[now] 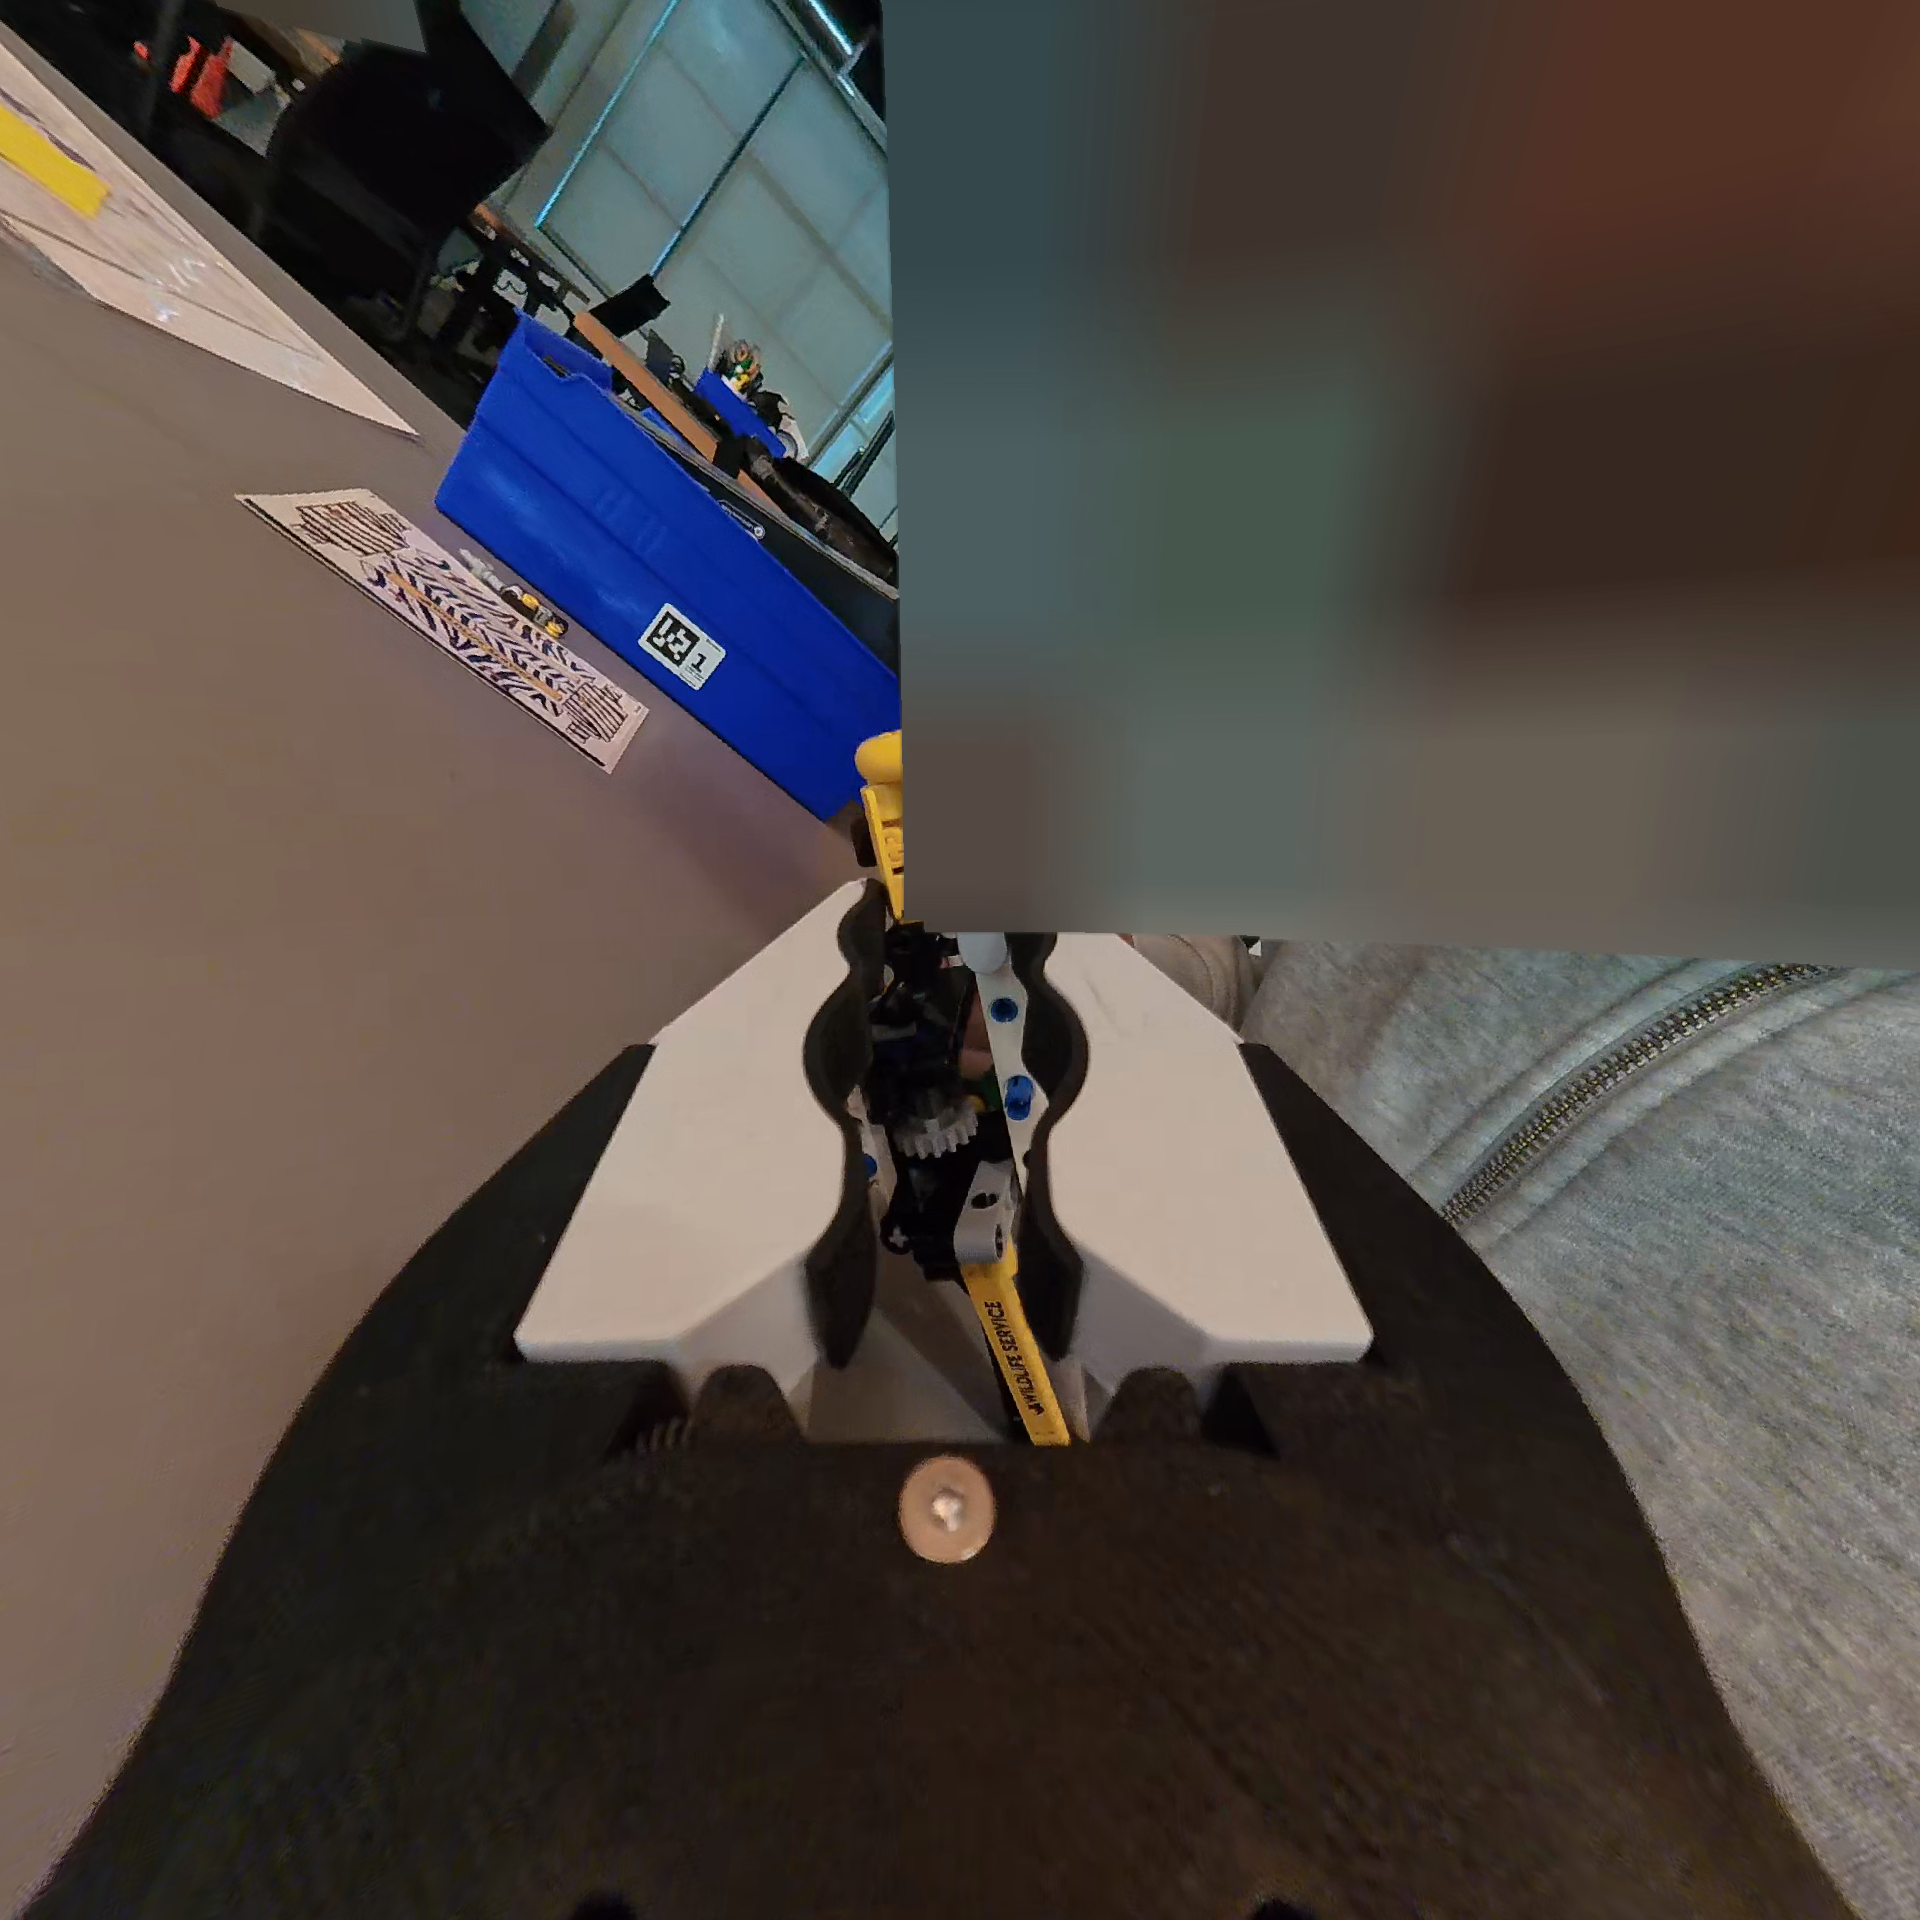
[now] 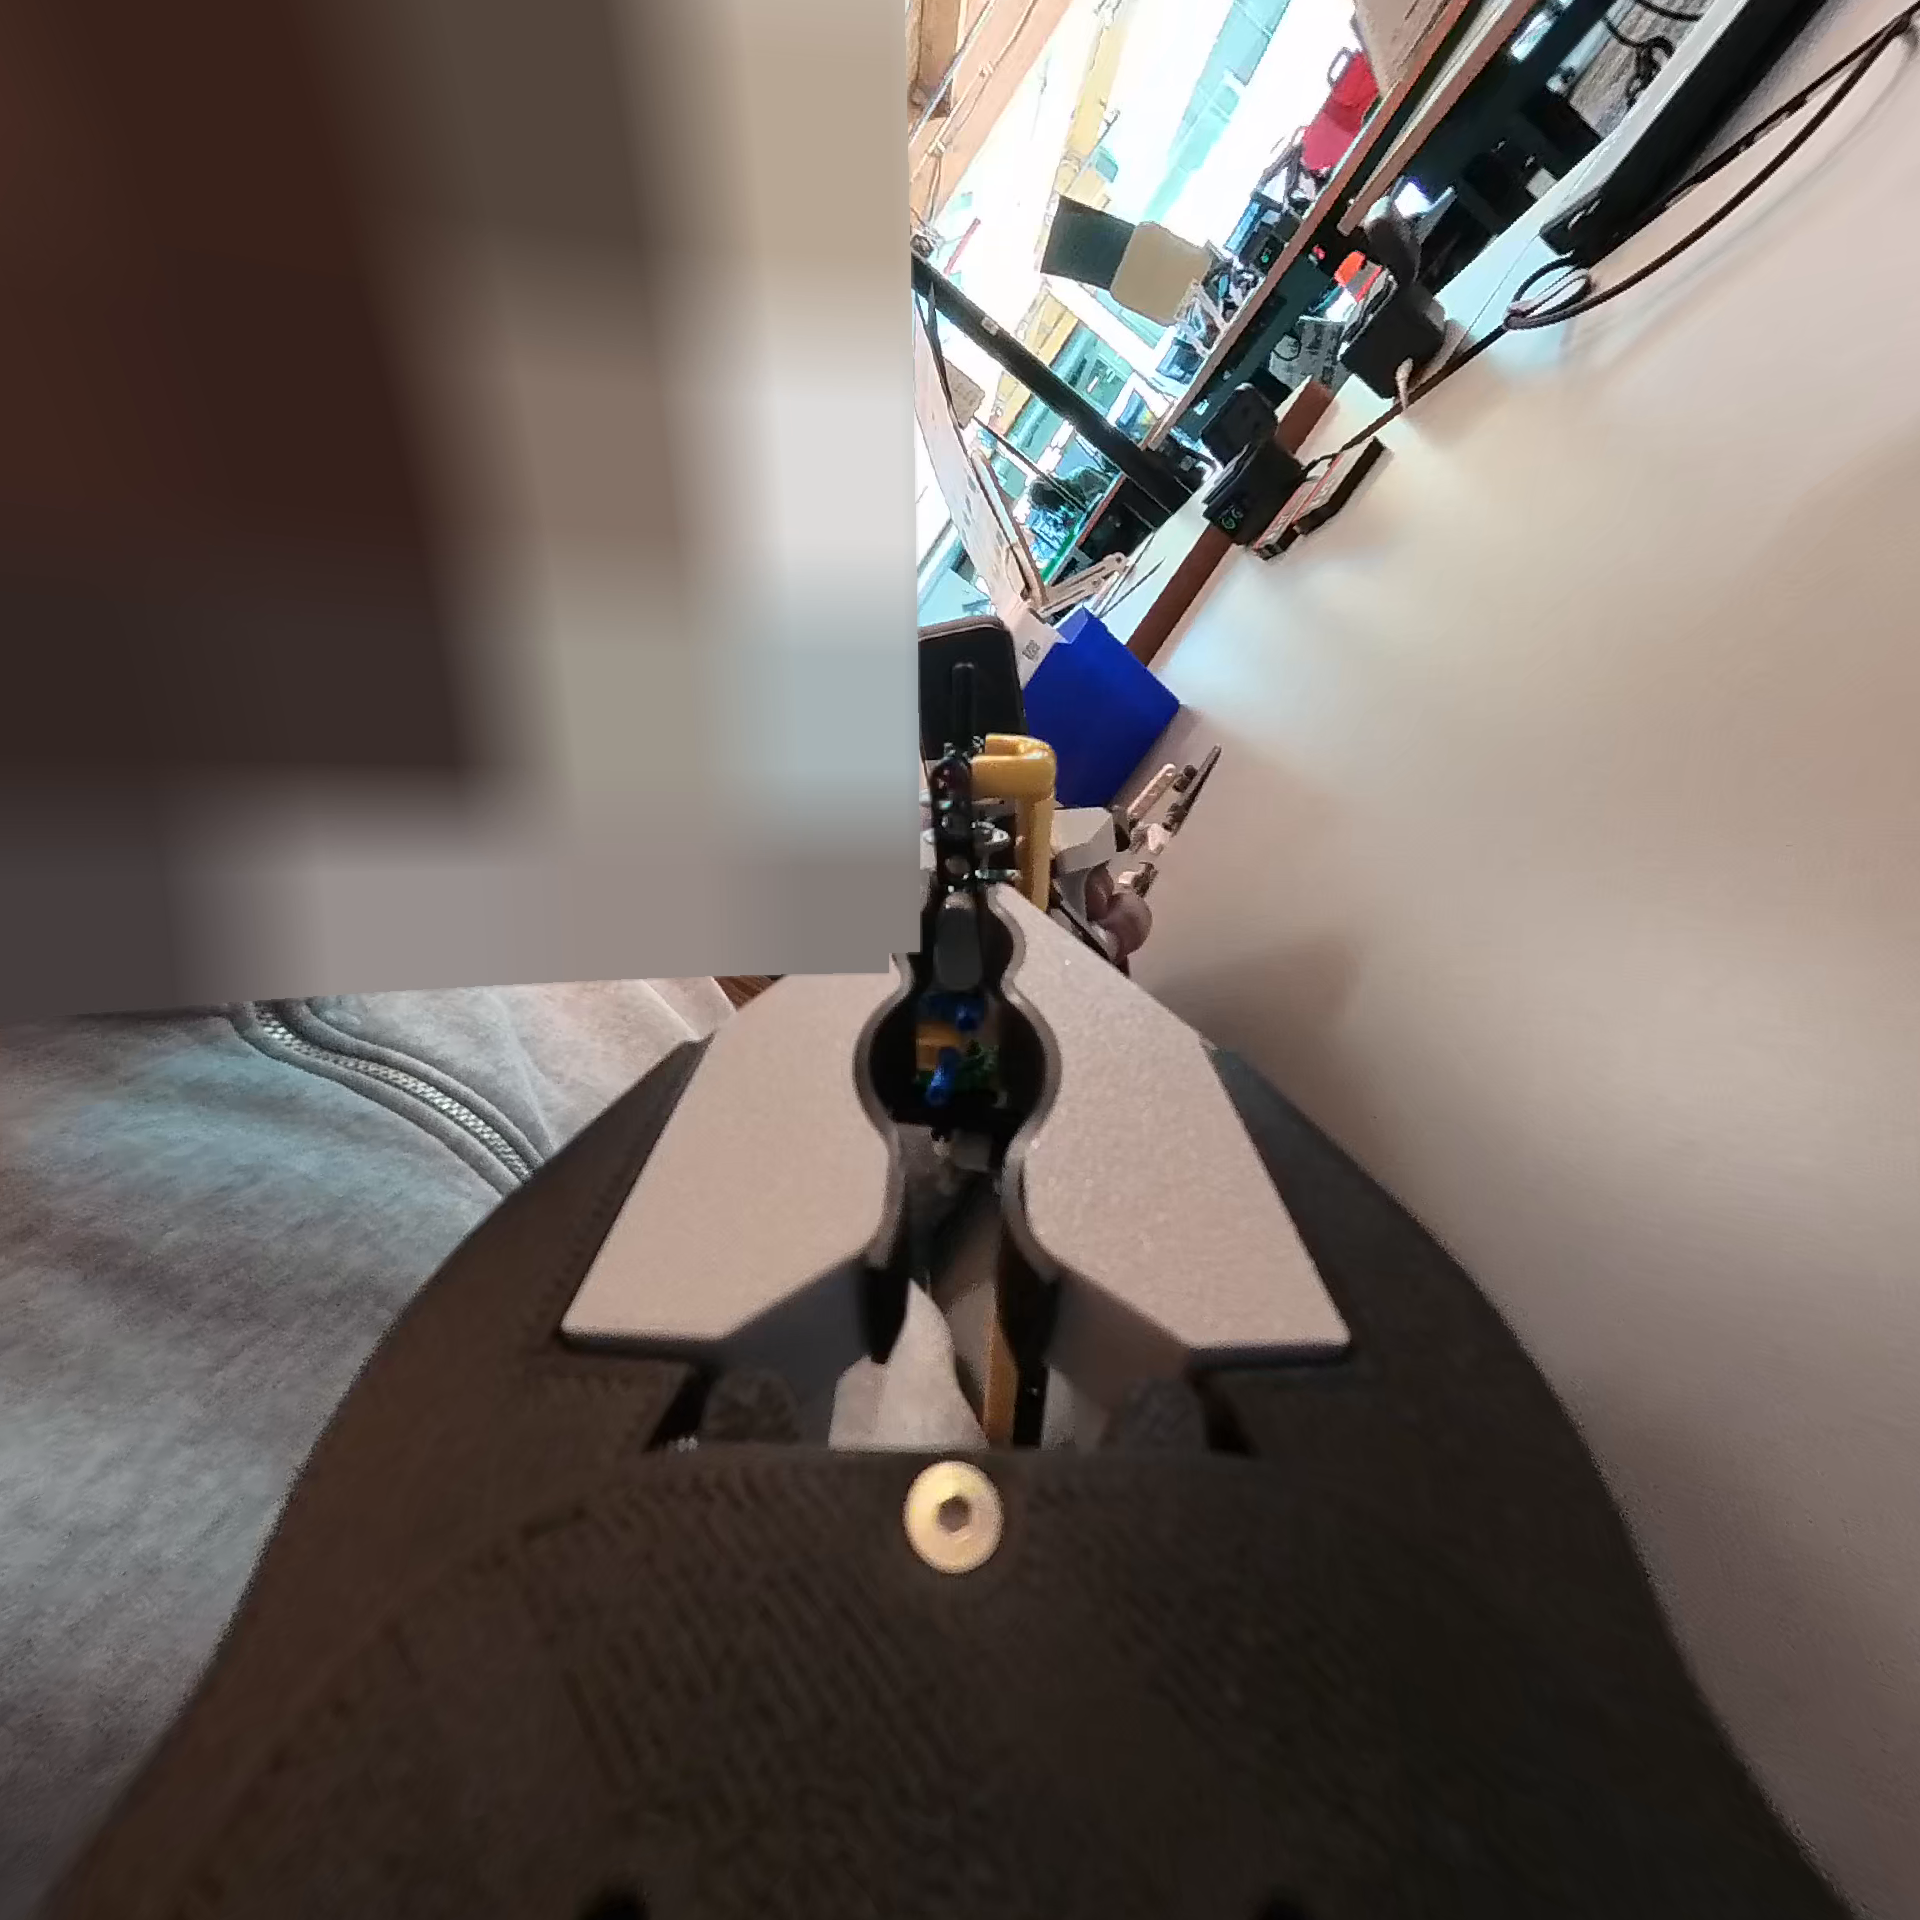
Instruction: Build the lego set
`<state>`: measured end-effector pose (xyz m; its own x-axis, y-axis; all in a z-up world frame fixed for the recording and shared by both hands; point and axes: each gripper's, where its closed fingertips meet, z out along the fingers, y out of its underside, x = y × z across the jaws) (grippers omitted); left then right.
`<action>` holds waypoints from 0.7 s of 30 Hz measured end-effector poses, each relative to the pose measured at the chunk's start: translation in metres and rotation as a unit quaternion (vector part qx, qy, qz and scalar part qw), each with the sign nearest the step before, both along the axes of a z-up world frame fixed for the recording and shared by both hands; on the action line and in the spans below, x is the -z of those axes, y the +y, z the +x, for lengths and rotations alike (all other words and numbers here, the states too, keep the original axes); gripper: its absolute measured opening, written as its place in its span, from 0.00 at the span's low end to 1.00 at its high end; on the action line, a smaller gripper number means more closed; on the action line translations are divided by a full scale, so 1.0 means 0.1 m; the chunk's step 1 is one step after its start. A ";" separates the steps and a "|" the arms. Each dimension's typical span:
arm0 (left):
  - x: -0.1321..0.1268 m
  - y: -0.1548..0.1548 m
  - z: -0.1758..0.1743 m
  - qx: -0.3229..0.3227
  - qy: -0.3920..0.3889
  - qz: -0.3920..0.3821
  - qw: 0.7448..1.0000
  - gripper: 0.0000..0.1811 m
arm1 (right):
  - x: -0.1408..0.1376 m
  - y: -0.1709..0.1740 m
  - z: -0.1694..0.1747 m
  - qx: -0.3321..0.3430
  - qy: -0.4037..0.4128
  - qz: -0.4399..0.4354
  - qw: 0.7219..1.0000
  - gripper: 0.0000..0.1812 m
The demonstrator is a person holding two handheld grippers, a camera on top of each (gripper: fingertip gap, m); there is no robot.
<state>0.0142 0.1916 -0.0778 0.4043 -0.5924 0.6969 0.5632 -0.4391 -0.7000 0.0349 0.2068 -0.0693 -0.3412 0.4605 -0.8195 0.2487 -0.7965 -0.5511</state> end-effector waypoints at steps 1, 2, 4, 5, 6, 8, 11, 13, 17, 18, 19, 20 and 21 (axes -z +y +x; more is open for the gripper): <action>0.00 0.00 0.00 -0.001 0.001 0.000 1.000 0.12 | 0.00 0.00 0.00 -0.001 0.000 -0.005 1.000 0.03; 0.00 0.00 0.00 -0.002 0.002 0.001 1.000 0.12 | 0.00 0.00 0.00 -0.002 0.000 -0.010 1.000 0.03; 0.00 0.00 0.00 -0.005 0.007 0.004 1.000 0.12 | 0.00 0.00 0.00 -0.004 -0.002 -0.016 1.000 0.03; -0.01 0.00 0.00 -0.006 0.010 0.006 1.000 0.12 | 0.00 0.00 0.00 -0.005 -0.003 -0.018 1.000 0.03; -0.01 0.00 0.00 -0.006 0.010 0.006 1.000 0.12 | 0.00 0.00 0.00 -0.005 -0.003 -0.020 1.000 0.03; -0.01 0.00 0.00 -0.008 0.012 0.007 1.000 0.12 | 0.01 0.00 0.00 -0.007 -0.006 -0.026 1.000 0.03; -0.01 0.01 -0.01 -0.015 0.017 0.009 1.000 0.12 | 0.02 -0.01 0.00 -0.008 -0.011 -0.029 0.999 0.03; -0.01 0.00 -0.01 -0.014 0.016 0.008 1.000 0.12 | 0.02 -0.01 0.00 -0.006 -0.011 -0.026 1.000 0.03; -0.01 0.00 -0.02 -0.015 0.015 0.008 1.000 0.12 | 0.01 0.00 -0.01 -0.005 -0.014 -0.032 0.999 0.03; -0.01 0.00 -0.02 -0.016 0.016 0.008 1.000 0.12 | 0.01 0.00 -0.01 -0.005 -0.015 -0.035 0.999 0.03; -0.01 0.01 -0.02 -0.017 0.018 0.009 1.000 0.12 | 0.01 0.01 -0.02 -0.004 -0.016 -0.039 0.999 0.03; -0.01 0.01 -0.02 -0.017 0.019 0.008 1.000 0.12 | 0.01 0.01 -0.02 -0.003 -0.018 -0.043 0.999 0.03; -0.01 0.01 -0.02 -0.018 0.019 0.008 1.000 0.12 | 0.02 0.01 -0.02 -0.002 -0.019 -0.049 0.999 0.03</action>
